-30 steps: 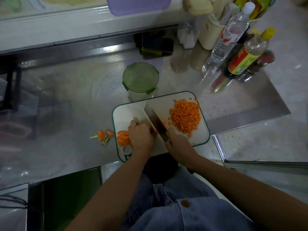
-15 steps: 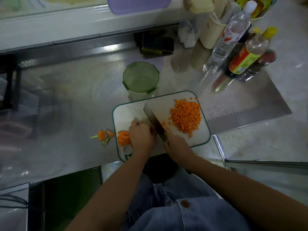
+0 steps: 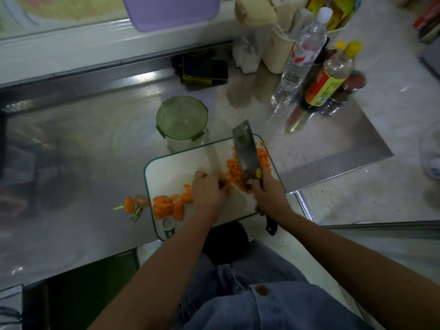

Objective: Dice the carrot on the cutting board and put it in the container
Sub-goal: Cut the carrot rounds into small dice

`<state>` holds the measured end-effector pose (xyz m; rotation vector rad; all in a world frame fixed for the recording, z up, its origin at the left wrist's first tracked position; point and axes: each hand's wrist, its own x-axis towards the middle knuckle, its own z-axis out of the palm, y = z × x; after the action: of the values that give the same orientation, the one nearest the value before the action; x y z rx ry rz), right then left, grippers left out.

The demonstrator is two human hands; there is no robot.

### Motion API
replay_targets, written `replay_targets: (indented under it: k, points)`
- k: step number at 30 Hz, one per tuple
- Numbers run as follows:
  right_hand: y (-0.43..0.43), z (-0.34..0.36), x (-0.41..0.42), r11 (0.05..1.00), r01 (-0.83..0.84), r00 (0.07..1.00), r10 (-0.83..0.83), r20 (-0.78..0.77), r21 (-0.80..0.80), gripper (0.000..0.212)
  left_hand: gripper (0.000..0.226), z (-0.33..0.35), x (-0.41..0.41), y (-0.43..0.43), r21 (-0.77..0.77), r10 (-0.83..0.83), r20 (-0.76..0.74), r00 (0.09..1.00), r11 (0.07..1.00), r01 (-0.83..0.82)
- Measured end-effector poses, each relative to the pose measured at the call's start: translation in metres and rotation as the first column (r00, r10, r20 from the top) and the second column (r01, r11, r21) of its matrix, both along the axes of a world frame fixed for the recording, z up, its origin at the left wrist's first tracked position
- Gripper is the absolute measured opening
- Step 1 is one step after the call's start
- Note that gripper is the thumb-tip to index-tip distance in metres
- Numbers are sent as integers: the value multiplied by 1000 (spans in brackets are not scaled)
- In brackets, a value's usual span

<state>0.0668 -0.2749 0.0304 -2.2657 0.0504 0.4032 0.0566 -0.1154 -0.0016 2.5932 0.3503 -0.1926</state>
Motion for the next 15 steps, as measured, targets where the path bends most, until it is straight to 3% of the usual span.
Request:
replay_targets:
  k: [3,7,10,15]
  points:
    - [-14,5,5,997,76,997,-76,-19,32,27,14,7,7,-6,39,-64,93,994,997,61]
    - [-25,8,6,984,154,986,-147,-81,94,8,14,6,16,-15,216,-316,236,919,939,267]
    - [-30,6,5,972,186,980,-172,-103,143,12,19,3,23,-27,353,-443,214,871,866,354]
    - [-36,4,4,968,187,978,-168,-120,169,11,8,4,24,-31,464,-467,98,879,803,375]
